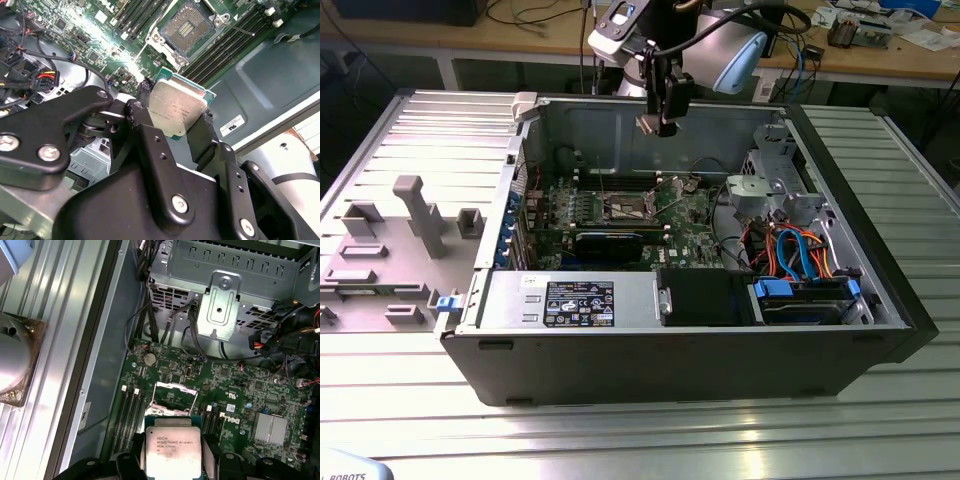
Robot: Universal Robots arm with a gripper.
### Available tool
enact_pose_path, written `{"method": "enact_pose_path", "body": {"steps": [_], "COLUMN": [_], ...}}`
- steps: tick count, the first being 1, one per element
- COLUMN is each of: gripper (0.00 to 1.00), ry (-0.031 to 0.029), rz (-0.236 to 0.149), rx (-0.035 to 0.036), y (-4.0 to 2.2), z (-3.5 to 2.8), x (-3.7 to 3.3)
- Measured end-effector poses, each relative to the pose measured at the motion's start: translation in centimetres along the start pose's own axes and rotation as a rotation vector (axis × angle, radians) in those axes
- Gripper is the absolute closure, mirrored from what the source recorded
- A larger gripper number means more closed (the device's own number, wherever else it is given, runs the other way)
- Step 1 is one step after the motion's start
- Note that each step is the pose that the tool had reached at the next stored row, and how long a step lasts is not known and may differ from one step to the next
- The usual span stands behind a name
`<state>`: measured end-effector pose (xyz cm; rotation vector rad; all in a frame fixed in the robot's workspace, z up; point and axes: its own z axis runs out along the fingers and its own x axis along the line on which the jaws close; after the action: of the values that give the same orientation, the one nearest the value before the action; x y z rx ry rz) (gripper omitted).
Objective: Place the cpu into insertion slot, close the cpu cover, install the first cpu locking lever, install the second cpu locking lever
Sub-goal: 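Place the cpu into insertion slot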
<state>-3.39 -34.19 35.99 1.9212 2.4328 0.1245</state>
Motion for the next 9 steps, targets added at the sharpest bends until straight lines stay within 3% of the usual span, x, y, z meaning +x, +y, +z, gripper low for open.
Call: {"method": "enact_pose_path", "body": {"steps": [9], "gripper": [0.46], "ry": [0.0], "rz": [0.0], "rx": [0.0], "y": [0.0], "z": [0.0], "x": [0.0]}}
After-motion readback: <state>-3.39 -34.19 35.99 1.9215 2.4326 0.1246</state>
